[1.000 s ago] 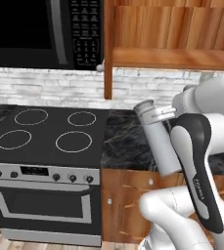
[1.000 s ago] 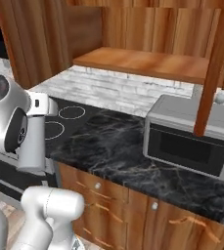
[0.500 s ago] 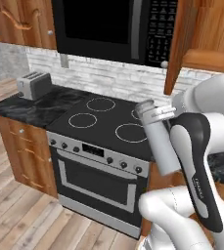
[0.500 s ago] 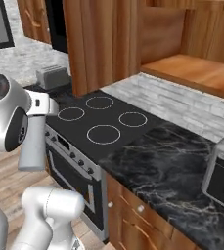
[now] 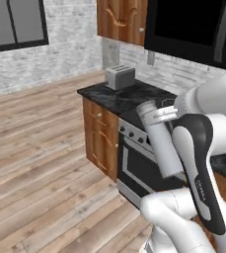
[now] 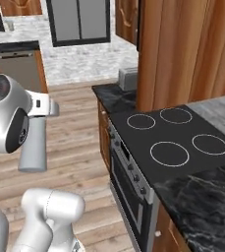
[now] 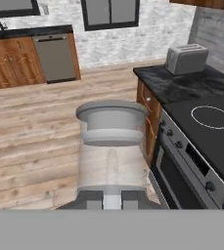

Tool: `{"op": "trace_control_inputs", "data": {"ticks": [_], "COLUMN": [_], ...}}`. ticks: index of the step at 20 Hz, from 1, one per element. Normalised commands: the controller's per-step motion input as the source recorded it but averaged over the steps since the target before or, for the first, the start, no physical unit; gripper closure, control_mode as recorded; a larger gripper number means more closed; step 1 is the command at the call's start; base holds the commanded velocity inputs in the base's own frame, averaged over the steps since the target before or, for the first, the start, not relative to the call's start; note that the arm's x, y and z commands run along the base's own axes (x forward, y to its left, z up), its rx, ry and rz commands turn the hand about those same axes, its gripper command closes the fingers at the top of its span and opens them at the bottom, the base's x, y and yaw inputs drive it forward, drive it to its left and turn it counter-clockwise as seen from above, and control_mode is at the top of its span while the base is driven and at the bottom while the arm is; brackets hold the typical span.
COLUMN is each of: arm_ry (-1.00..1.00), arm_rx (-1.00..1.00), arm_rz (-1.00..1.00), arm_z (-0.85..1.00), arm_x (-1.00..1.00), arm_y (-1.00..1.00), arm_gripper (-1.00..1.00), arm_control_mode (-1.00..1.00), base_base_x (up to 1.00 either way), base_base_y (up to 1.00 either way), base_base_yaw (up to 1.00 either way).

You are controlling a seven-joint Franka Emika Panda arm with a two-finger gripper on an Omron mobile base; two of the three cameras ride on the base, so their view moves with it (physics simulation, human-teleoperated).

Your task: There is a tray on the dining counter. Grab the cup, mug, and pitcher and place them on the tray. The pitcher may be placed next to the tray if it cannot fit the tray.

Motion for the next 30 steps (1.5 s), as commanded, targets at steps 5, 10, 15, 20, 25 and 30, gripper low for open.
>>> {"op": "trace_control_inputs", "data": {"ticks": [5, 10, 15, 20, 25, 30], "arm_ry": [0.0, 0.0, 0.0, 0.0, 0.0, 0.0], "arm_rx": [0.0, 0.0, 0.0, 0.0, 0.0, 0.0], "arm_rz": [0.0, 0.0, 0.0, 0.0, 0.0, 0.0], "arm_z": [0.0, 0.0, 0.0, 0.0, 0.0, 0.0], "arm_x": [0.0, 0.0, 0.0, 0.0, 0.0, 0.0], "arm_y": [0.0, 0.0, 0.0, 0.0, 0.0, 0.0], "arm_gripper": [1.0, 1.0, 1.0, 1.0, 1.0, 1.0], "arm_control_mode": [1.0, 1.0, 1.0, 1.0, 1.0, 1.0], "base_base_x": [0.4, 0.78, 0.74, 0.54, 0.54, 0.53], "base_base_y": [0.47, 0.58, 0.8, 0.79, 0.91, 0.99], "base_base_yaw": [0.59, 0.58, 0.63, 0.73, 0.73, 0.71]}}
